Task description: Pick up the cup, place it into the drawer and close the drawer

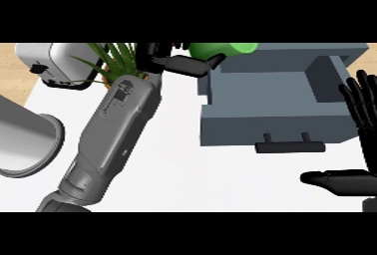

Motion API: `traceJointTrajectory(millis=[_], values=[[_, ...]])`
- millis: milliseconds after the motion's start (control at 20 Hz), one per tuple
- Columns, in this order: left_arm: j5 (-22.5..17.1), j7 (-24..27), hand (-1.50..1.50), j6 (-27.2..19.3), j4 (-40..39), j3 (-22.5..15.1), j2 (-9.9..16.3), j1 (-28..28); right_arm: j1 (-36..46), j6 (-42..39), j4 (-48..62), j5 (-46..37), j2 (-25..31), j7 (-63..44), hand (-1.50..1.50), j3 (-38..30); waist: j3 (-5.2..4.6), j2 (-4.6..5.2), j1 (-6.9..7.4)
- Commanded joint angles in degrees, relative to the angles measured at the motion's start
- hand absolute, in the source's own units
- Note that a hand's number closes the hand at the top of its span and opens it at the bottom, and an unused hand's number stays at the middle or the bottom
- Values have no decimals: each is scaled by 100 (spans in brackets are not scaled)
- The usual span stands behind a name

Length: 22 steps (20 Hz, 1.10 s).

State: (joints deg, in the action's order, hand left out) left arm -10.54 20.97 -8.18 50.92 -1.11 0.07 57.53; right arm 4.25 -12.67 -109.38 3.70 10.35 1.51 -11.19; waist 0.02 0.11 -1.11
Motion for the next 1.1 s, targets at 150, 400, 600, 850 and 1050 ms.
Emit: traceJointTrajectory(millis=[150, 400, 600, 850, 1050], values=[[-499, 287, 150, -455, -1589, -232, -7, 895, 256, 134, 2, -201, -118, -104, -150, 234, -1, 58, -137], [-1428, -537, 150, -1162, -1529, -1095, -7, 1597, 413, 114, 218, -191, -26, -90, -150, 134, 1, 27, -168], [-1621, -150, 150, -1190, -2277, -1287, -7, 1799, 110, -109, 86, -61, -7, 176, -150, 110, 4, 60, -265], [-1995, 53, 150, -1114, -2417, -1825, -7, 1568, 187, -316, 586, 165, 215, 444, -150, -246, 5, 64, -201], [-2164, -201, 150, -1551, -2487, -2627, -7, 1458, 275, 78, 79, -155, -146, 31, -150, 201, 4, 67, -338]])
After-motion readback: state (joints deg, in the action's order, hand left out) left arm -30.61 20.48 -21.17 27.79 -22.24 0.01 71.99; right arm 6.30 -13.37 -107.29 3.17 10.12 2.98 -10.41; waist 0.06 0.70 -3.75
